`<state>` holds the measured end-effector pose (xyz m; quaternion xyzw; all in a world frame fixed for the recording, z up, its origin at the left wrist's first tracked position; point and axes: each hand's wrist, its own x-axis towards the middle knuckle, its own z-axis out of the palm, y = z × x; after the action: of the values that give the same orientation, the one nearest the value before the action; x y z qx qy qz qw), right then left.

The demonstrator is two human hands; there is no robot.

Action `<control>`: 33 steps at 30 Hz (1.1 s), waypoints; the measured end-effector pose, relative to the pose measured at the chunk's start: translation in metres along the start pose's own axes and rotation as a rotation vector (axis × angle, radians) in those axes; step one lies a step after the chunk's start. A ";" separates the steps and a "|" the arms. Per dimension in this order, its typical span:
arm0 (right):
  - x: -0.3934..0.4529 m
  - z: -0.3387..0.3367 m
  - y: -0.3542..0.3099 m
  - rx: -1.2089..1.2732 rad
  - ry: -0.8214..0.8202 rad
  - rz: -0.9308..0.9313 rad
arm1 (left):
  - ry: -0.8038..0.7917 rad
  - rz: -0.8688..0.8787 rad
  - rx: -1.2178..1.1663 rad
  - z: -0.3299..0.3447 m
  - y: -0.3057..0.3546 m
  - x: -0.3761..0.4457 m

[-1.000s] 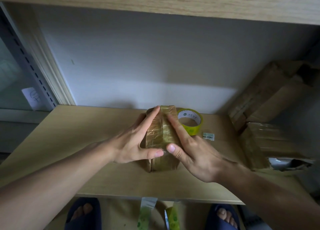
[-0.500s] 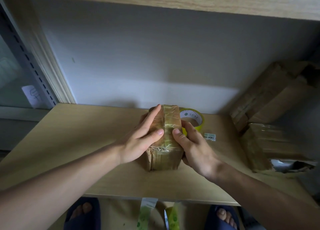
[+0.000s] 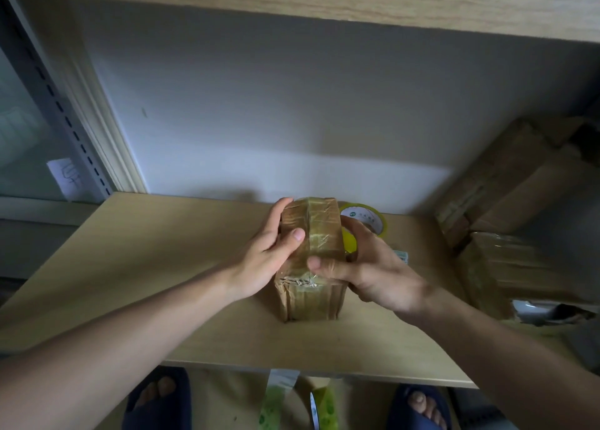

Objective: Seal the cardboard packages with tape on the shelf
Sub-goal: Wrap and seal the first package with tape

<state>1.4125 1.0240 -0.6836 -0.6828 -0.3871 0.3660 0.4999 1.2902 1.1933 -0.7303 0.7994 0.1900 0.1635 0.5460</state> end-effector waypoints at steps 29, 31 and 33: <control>0.015 -0.028 0.015 -0.069 0.021 -0.157 | -0.196 0.135 -0.092 -0.001 0.012 0.003; 0.013 -0.023 0.013 -0.095 0.061 -0.174 | -0.148 0.127 -0.091 0.000 0.012 0.004; 0.011 -0.022 0.010 -0.180 0.077 -0.192 | -0.106 0.121 -0.086 0.002 0.012 0.003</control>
<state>1.4383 1.0232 -0.6898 -0.6983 -0.4624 0.2535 0.4839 1.2952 1.1893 -0.7192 0.7928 0.1050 0.1617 0.5781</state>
